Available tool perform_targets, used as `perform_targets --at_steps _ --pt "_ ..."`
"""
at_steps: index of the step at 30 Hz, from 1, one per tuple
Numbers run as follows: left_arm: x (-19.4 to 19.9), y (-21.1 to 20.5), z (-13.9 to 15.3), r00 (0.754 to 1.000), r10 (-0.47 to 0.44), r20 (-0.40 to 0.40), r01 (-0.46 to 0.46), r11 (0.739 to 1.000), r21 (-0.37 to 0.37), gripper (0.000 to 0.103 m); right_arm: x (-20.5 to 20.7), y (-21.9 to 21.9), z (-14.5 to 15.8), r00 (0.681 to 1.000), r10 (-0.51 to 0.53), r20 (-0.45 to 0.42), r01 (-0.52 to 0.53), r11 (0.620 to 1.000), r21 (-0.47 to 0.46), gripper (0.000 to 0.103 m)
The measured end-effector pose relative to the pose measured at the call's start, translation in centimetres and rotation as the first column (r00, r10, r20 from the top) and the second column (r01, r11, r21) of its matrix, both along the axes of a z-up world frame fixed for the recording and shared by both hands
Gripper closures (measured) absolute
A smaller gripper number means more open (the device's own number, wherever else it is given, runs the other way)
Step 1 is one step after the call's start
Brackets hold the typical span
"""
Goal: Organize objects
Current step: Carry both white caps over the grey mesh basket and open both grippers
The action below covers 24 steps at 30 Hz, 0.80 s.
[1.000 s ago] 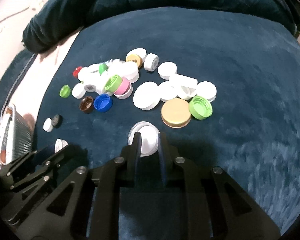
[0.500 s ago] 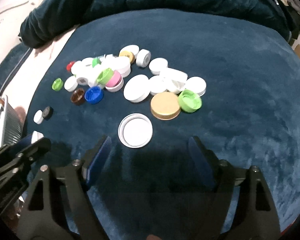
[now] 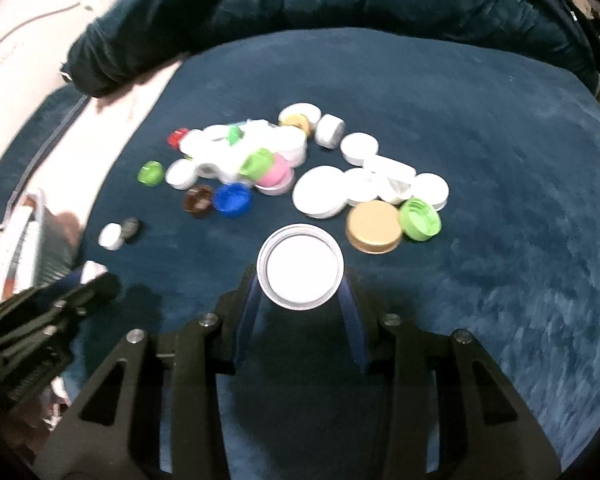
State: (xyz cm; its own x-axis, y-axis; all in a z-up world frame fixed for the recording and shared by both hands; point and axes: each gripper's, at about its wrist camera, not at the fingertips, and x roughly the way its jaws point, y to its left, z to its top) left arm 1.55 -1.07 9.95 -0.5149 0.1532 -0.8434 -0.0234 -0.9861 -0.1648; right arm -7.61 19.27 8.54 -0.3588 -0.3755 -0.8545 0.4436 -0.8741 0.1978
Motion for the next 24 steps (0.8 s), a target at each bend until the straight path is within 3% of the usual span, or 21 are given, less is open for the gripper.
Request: perform_targets --at_steps 6,12,18,24 --pt "2.3 -2.7 2.8 0.998 0.05 -0.049 -0.05 0.999 -0.014 0.072 3.0 -4.1 2.9 0.995 0.096 -0.027 -0.097 0.993 -0.065 0.063" --pt "6.2 -8.6 5.1 0.983 0.166 -0.083 -0.169 0.985 -0.038 0.073 7.1 -10.2 5.1 0.973 0.228 -0.045 -0.232 0.965 -0.119 0.063" --pt "10.5 -15.7 6.7 0.942 0.323 -0.091 -0.325 0.946 -0.014 0.073 11.9 -15.8 6.0 0.927 0.37 -0.062 -0.375 0.916 -0.141 0.063" --pt "13.0 -20.4 6.7 0.905 0.421 -0.067 -0.419 0.907 0.046 0.073 15.1 -19.1 6.2 0.884 0.463 -0.07 -0.468 0.872 -0.143 0.063"
